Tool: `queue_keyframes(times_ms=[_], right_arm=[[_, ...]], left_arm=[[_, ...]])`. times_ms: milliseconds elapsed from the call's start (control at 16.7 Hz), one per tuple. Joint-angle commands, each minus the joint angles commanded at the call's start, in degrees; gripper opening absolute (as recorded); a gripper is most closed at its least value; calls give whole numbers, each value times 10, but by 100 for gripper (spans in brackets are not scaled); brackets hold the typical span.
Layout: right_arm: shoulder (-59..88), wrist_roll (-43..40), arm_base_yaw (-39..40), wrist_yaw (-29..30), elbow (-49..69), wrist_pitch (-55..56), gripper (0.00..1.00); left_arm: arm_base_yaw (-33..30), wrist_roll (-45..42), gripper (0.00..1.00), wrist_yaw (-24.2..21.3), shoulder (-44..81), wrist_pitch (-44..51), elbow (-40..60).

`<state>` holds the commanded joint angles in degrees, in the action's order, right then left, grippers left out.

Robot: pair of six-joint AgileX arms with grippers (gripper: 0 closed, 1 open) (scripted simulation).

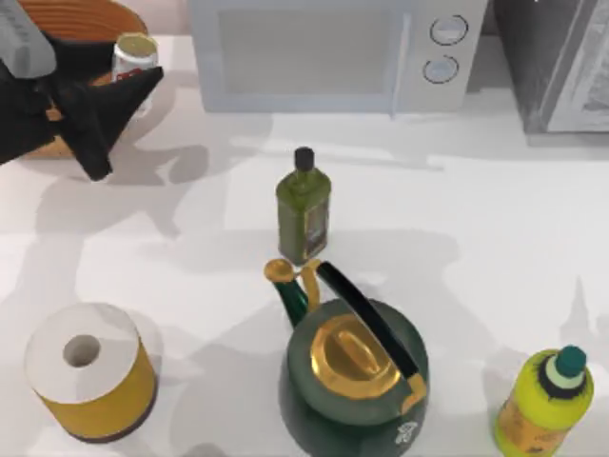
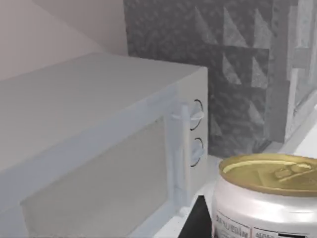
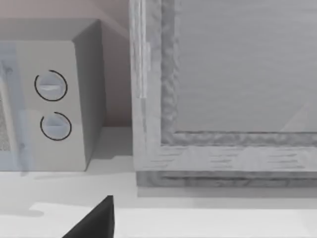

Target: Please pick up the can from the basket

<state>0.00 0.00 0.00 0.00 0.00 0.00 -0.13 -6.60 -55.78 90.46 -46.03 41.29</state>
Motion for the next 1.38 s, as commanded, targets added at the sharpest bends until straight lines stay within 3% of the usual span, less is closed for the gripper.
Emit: queue_keyframes(times_ms=[300, 600, 780, 1080, 1380], right_arm=[[0, 0, 0, 0, 0, 0, 100], [0, 0, 0, 0, 0, 0, 100], [0, 0, 0, 0, 0, 0, 100], [0, 0, 0, 0, 0, 0, 100], [0, 0, 0, 0, 0, 0, 100]], left_arm=[[-21, 3, 0, -163, 307, -142, 131], [-53, 12, 0, -267, 501, -239, 230], [-75, 15, 0, -290, 543, -263, 260], [-77, 16, 0, -292, 546, -265, 262], [-77, 16, 38, -292, 546, -265, 262]])
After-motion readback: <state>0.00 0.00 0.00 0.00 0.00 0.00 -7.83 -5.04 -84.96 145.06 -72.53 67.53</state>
